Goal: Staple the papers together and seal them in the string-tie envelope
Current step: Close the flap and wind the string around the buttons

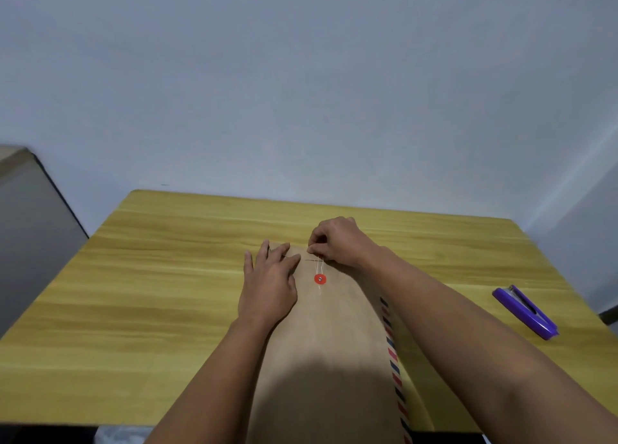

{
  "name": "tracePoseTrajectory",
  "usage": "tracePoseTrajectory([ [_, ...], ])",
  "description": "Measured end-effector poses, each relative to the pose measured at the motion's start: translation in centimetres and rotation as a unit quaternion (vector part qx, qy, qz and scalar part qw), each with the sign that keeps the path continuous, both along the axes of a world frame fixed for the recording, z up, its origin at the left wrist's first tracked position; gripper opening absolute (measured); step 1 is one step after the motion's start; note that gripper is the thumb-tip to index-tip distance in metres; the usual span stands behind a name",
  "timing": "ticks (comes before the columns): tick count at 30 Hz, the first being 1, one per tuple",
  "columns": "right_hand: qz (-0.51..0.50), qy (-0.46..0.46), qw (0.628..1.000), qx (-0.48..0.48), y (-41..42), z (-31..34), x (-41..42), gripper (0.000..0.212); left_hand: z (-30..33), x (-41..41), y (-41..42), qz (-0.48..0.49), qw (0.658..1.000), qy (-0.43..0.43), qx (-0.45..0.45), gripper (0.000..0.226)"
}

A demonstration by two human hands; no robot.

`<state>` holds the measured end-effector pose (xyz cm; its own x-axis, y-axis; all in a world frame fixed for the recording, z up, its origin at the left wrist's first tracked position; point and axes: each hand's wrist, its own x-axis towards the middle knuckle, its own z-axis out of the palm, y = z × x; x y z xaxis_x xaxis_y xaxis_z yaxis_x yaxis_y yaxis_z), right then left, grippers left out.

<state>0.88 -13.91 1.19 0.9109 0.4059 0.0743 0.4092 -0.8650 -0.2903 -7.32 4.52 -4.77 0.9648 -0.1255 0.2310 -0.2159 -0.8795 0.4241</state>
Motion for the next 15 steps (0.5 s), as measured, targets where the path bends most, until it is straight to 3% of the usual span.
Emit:
tracePoseTrajectory([
  [8, 0.003, 0.031, 0.999, -0.032, -1.5, 1.1, 1.3, 0.012, -0.2, 0.1, 0.1, 0.004, 1.000, -0.005, -0.002, 0.050],
  [15, 0.035, 0.013, 0.993, -0.115, -3.6, 1.5, -0.8, 0.017, -0.2, 0.2, -0.1, 0.013, 1.000, -0.003, -0.001, 0.046],
])
